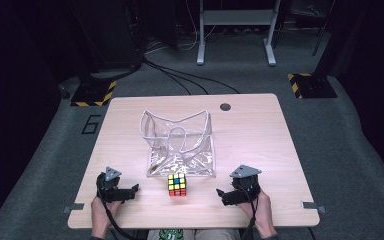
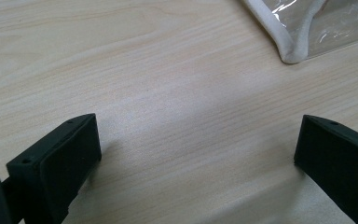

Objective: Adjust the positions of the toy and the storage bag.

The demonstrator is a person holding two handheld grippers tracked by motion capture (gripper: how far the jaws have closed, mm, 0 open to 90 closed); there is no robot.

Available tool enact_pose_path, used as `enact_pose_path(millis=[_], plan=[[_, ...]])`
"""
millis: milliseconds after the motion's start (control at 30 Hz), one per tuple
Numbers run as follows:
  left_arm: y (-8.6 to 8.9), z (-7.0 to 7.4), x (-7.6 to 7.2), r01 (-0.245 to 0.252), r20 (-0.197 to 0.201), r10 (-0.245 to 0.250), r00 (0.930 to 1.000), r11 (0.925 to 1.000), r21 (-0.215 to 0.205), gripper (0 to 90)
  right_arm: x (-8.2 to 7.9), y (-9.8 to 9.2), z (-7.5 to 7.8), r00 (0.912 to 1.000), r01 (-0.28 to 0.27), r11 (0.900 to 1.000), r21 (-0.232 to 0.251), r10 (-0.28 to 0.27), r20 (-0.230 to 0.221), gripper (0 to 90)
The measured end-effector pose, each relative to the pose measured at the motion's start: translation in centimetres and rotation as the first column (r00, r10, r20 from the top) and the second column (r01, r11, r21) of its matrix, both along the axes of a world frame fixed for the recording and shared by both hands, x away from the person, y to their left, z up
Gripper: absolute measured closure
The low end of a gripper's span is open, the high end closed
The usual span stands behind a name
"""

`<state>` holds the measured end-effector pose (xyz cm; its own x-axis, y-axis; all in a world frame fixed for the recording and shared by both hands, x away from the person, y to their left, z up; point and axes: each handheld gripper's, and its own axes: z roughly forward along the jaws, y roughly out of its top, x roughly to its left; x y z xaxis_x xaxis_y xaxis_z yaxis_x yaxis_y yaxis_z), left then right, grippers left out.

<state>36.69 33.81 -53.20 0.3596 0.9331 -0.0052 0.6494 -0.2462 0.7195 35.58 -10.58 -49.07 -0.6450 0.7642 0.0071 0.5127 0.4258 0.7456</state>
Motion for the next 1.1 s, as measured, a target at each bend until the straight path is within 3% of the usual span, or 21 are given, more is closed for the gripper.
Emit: enact_pose_path(millis=[133,367,667,867,1100], plan=[[0.0,0.0,0.0,0.001,-0.002,-0.001,1.0000,1.0000,0.000,0.5,-0.1,0.7,0.4,0.9997,-0.024,1.000,0.015,0.024,0.008,2.1],[0.0,0.0,0.0,0.004,-0.002,-0.004,1.0000,1.0000,-0.001,0.5,-0.2,2.7,0.5,0.9967,-0.079,0.997,-0.020,0.079,0.016,1.9],[0.0,0.0,0.0,0.004,-0.002,-0.004,1.0000,1.0000,-0.001,0.5,-0.3,4.2,1.2,0.9920,-0.125,0.992,0.019,0.125,0.019,2.7],[0.0,0.0,0.0,0.006,-0.002,-0.006,1.0000,1.0000,-0.001,0.5,-0.2,5.5,1.6,0.9895,-0.142,0.990,0.007,0.142,0.027,3.0],[0.0,0.0,0.0,0.009,-0.002,-0.009,1.0000,1.0000,-0.002,0.5,0.0,6.2,2.1,0.9855,-0.168,0.985,0.032,0.167,0.029,4.1]])
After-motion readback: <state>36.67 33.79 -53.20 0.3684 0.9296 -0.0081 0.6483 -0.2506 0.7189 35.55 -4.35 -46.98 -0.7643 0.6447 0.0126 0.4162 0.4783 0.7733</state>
